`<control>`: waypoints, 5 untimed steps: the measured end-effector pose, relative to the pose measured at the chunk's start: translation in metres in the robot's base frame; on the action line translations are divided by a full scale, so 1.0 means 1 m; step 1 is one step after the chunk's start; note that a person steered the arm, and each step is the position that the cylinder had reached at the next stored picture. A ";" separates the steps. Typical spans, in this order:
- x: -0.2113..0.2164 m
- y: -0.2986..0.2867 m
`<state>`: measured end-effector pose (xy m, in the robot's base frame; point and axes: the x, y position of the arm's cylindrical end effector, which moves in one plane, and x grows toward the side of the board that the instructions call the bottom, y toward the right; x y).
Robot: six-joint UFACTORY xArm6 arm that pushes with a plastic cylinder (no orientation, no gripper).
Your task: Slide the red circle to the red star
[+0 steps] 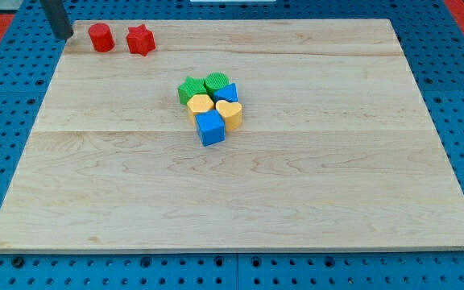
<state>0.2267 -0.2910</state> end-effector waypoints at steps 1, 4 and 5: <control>-0.005 -0.010; 0.018 0.026; 0.032 0.048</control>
<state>0.2592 -0.2425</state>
